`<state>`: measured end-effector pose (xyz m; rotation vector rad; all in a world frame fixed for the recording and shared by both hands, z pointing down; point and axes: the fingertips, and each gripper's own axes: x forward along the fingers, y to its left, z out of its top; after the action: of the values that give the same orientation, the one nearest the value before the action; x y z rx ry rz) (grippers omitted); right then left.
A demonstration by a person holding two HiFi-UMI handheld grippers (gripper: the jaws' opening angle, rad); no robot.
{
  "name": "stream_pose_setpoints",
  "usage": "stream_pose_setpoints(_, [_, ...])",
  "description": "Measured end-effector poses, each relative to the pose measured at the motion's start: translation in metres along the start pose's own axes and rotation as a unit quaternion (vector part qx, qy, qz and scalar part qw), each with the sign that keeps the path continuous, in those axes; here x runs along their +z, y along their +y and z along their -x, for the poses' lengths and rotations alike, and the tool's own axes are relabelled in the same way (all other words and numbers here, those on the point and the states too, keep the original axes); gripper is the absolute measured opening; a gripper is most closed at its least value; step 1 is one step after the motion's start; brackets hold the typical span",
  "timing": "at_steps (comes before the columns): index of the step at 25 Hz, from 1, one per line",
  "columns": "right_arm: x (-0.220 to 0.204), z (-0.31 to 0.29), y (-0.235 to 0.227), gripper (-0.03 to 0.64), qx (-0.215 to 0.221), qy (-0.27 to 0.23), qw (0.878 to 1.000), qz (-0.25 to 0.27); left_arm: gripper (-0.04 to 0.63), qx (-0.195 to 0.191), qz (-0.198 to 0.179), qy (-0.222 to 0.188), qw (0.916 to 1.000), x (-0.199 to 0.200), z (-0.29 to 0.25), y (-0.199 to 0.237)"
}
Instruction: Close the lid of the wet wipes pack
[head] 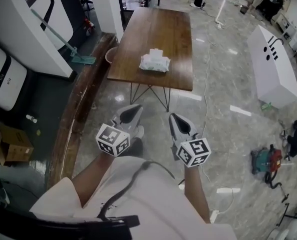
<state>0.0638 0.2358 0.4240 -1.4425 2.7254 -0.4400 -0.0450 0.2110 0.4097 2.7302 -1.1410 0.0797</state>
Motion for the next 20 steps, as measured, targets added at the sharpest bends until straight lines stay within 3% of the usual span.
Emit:
stream_pose_setpoints(6, [0.004, -0.032, -0.023, 0.009, -0.004, 0.007, 1.000, 0.000, 0.003, -0.015, 0.009, -0.005, 0.9998, 0.003, -0.035, 0.021])
stream_pose_setpoints(15, [0.031, -0.117, -0.068, 0.009, -0.003, 0.010, 1.000, -0.003, 0.003, -0.035, 0.017, 0.002, 0.9993, 0.021, -0.112, 0.092])
stream_pose_setpoints(20, [0.052, -0.166, -0.087, 0.009, -0.003, -0.017, 1.000, -0.016, 0.003, -0.046, 0.023, 0.019, 0.9985, 0.032, -0.153, 0.139])
